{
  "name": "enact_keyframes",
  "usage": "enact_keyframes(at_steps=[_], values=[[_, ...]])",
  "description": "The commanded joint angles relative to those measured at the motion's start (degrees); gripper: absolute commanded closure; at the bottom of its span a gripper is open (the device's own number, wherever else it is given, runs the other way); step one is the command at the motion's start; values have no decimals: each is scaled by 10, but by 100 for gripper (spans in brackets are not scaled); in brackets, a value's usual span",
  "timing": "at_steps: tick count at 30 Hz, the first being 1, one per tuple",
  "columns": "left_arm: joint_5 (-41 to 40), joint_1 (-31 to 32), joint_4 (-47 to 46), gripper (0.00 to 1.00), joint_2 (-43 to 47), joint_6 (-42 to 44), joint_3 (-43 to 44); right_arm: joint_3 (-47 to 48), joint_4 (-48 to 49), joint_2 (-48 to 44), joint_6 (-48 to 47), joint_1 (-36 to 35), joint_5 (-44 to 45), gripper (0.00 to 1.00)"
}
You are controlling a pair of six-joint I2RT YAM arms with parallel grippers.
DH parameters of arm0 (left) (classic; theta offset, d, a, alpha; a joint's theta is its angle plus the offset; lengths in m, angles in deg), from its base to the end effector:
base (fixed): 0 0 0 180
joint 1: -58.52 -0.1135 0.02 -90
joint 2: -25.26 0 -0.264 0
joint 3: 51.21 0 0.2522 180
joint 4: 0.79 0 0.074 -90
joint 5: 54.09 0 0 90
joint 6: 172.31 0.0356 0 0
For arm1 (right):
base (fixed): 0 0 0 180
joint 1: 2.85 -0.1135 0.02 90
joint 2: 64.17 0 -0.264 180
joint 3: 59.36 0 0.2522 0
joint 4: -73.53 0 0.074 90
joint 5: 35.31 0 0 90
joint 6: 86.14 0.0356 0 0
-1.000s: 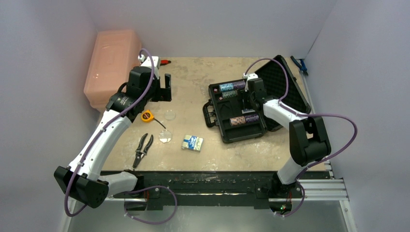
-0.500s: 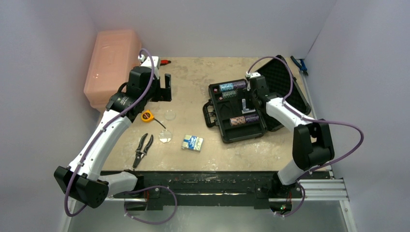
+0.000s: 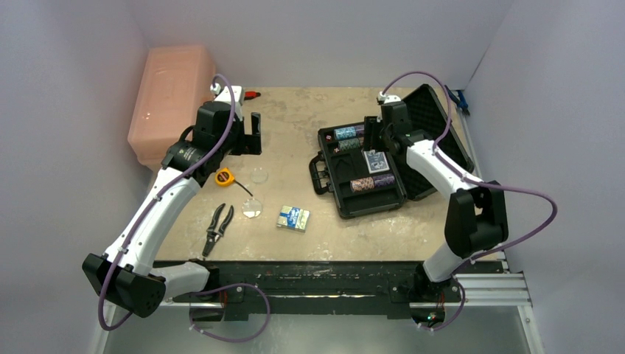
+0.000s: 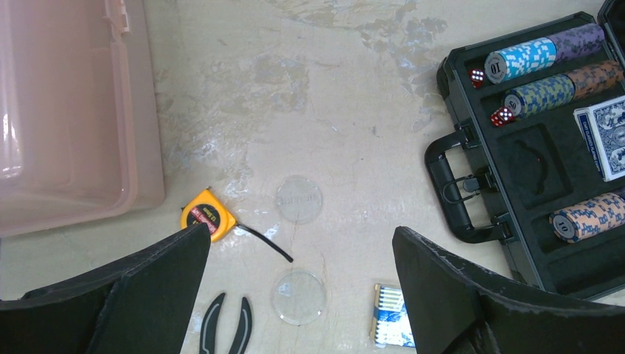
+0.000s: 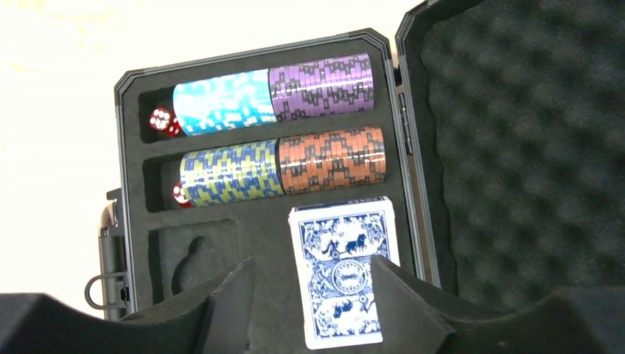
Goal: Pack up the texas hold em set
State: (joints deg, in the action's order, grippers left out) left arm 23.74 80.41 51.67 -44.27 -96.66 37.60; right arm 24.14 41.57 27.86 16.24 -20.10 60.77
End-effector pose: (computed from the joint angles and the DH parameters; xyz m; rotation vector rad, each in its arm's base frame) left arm 0.2411 -0.0888 0.3846 0.0175 2.1386 -0.1429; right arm 0.3468 0.1037 0.2689 -0.0410 2.2769 0.1515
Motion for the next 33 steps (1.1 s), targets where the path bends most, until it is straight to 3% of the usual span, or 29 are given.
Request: enact_keyframes(at_steps=[1,4,13,33], values=[[-6,3,-11,5,5,1,5,38,15,31,27,-1,-12,44],[-8,3,-11,5,4,2,5,54,14,55,31,0,-13,58],[-10,3,-11,5,5,4,5,88,14,99,36,1,-10,84],[-13,2,-11,5,9,5,5,79,2,140,32,4,-4,93]])
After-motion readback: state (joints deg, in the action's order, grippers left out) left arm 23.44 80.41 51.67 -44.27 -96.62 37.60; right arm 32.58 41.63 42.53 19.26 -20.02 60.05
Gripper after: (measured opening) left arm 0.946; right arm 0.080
